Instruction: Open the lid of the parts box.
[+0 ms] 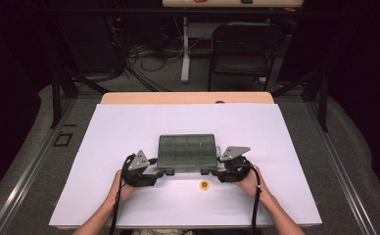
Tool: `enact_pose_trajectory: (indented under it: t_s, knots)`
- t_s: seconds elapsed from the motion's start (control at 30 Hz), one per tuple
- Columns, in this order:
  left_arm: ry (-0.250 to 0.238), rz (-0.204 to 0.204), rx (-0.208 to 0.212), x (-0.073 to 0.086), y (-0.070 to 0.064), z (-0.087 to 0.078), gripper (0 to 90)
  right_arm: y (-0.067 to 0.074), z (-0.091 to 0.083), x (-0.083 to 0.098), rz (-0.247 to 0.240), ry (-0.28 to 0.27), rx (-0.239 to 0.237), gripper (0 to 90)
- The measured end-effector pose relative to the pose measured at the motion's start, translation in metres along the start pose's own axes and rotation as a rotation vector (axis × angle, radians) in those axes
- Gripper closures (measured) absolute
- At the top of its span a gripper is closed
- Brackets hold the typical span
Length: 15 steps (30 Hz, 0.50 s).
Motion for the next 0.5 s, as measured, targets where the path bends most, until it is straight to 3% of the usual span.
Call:
enact_pose_trajectory:
  t_s: [0.5]
  knots:
    - [-0.008,0.001,0.007,-0.0002,-0.0007,-0.0008,42.4,-0.0015,0.0008,-0.0007,0.003,-0.006,-0.006,43.5]
Point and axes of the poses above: each handheld gripper's, and its own axes: z roughly forward along the jaws, x roughly out of its underside, y roughly to its left, the point moved 5 cm from there along z, roughly forward along the jaws, and after that the axes turned 10 degrees about x, right-handed, at the moved point
